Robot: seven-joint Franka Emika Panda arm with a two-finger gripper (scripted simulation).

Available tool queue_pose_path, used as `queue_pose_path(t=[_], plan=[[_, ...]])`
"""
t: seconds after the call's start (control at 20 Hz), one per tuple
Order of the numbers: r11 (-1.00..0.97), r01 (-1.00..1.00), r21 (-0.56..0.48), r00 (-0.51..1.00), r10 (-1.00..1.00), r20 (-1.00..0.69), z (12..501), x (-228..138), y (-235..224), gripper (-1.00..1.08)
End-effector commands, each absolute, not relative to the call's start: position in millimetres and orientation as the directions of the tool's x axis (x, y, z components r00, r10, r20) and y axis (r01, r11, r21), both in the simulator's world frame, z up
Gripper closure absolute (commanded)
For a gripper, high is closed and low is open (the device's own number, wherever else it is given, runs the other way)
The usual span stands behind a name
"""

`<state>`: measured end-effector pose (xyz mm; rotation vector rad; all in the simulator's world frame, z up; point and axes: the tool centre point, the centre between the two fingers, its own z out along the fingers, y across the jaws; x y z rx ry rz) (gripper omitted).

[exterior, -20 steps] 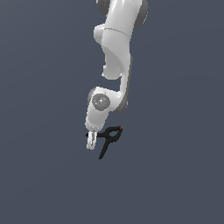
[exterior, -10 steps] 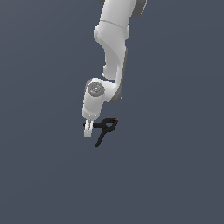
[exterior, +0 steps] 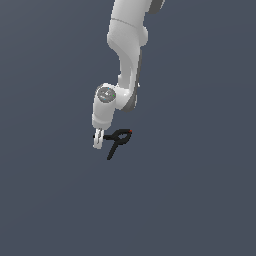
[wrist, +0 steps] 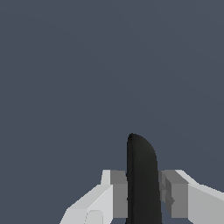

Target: Pick up the object and move it to a goal position.

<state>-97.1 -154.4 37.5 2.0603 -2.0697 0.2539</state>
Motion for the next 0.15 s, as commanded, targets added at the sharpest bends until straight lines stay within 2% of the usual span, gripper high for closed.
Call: queue_pose_path(t=[0.0,0.1], plan=[[0.008,-1.0,0.024,-0.002,-0.963,0.268,38.8,-100.6,-156.5,1.08],[0.008,-1.0,0.024,-0.002,-0.963,0.268,38.9,-101.5,-156.8,1.08]])
